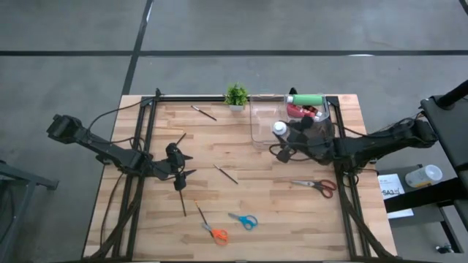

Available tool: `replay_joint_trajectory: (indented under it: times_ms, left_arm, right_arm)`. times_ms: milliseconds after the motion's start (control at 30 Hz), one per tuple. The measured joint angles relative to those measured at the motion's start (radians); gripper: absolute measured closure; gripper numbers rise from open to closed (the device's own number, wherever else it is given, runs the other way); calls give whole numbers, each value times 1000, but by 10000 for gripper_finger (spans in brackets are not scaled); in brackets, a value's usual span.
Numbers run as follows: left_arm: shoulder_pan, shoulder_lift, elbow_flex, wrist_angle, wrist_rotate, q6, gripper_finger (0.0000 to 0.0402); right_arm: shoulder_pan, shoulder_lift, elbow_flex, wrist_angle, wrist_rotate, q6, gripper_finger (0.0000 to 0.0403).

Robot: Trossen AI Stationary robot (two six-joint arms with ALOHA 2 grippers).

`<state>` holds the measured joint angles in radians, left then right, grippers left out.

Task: Pick & Place Paint Supplies
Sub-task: Put the white paint bottle into the right transparent bin

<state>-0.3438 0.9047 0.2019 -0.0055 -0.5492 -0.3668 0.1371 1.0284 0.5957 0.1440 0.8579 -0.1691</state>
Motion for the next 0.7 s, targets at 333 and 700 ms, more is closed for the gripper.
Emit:
replay_joint_trajectory:
  times_ms: [333, 700]
  left_arm:
    - [0, 0, 0, 0, 0, 0, 135]
    - [0, 0, 0, 0, 0, 0, 135]
  right_arm:
    - [-13, -81, 77, -190, 113, 57, 195]
    - [-214, -71, 184, -400, 40, 53, 195]
